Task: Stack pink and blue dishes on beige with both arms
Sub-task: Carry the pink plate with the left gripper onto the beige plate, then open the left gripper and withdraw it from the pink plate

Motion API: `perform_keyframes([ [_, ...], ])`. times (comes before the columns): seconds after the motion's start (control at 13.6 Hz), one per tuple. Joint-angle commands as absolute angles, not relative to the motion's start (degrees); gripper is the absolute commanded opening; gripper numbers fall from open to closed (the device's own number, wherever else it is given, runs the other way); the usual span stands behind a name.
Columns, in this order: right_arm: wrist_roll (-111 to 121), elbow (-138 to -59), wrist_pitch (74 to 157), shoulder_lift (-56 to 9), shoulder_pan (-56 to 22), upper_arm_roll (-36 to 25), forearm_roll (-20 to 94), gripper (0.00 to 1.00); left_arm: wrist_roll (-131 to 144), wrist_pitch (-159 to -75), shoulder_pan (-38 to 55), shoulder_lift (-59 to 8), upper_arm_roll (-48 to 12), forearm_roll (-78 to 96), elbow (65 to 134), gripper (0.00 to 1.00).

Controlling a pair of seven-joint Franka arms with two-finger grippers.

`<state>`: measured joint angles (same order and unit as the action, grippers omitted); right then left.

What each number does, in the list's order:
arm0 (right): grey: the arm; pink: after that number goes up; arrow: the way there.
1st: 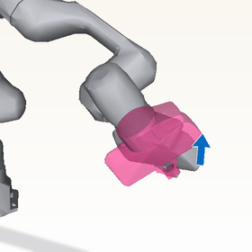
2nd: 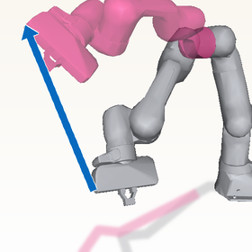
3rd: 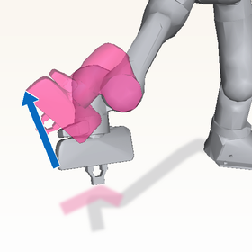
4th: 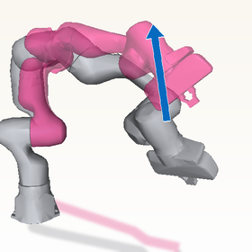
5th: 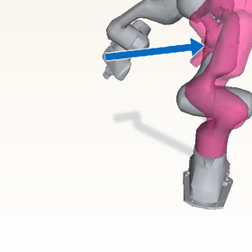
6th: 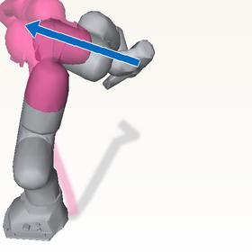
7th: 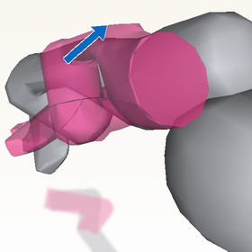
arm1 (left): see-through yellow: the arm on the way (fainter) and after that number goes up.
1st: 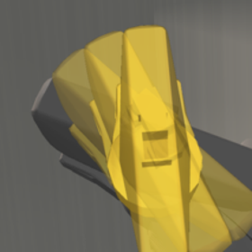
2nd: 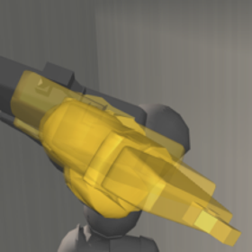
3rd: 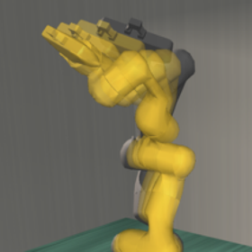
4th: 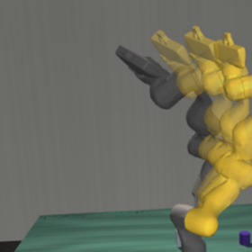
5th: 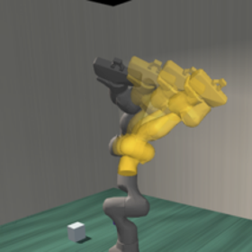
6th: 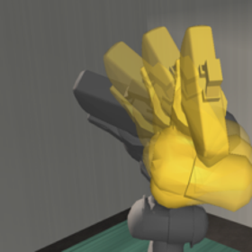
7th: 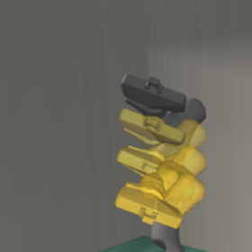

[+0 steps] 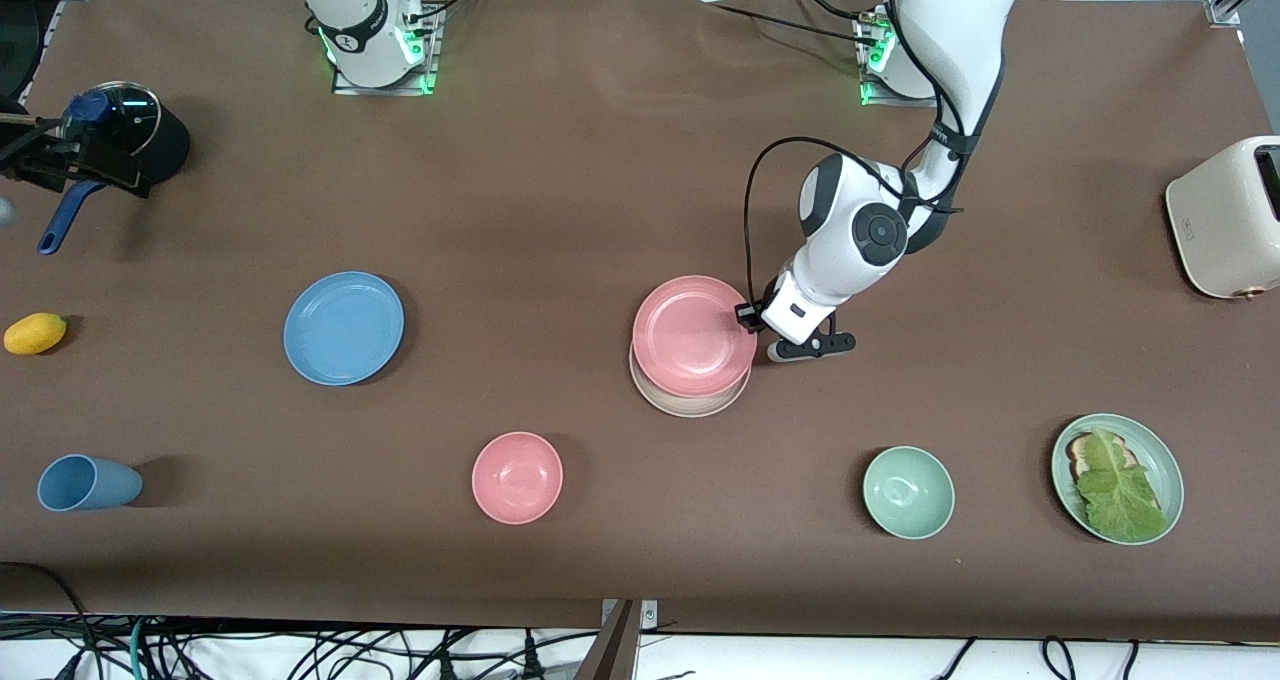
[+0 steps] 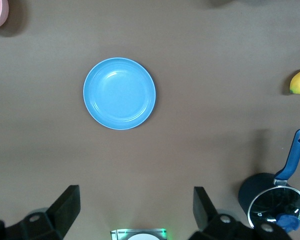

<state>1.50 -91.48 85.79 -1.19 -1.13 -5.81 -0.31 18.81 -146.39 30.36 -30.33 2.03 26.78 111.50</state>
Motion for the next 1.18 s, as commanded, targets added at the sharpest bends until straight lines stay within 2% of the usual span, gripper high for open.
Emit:
perform_keyframes([
  [0.0,1.85,-90.97,84.99,-1.32,-0.70,-5.45,-0.88,1.00,20.57,-146.60,30.85,-31.02,2.90,24.26,110.13,0.00],
  [0.29,1.58,-90.79,85.08,-1.32,-1.05,-5.19,-0.88,1.00,20.57,-146.60,30.76,-32.08,3.08,24.26,108.55,0.00],
  [0.59,1.49,-90.79,85.17,-1.32,-1.05,-5.19,-0.88,1.00,20.74,-146.60,30.76,-32.17,3.16,24.26,108.02,0.21],
  [0.81,1.41,-90.79,85.17,-1.32,-1.06,-5.10,-0.88,1.00,20.83,-146.51,30.67,-31.99,3.16,24.26,107.93,0.25],
  [0.96,1.41,-90.79,85.08,-1.32,-1.05,-5.19,-0.88,1.00,20.83,-145.82,30.41,-31.12,3.77,24.08,107.93,0.31],
  [1.1,1.41,-90.79,85.25,-1.32,-1.05,-5.19,-0.88,1.00,20.74,-141.10,30.32,-29.10,5.27,21.99,107.23,0.37],
])
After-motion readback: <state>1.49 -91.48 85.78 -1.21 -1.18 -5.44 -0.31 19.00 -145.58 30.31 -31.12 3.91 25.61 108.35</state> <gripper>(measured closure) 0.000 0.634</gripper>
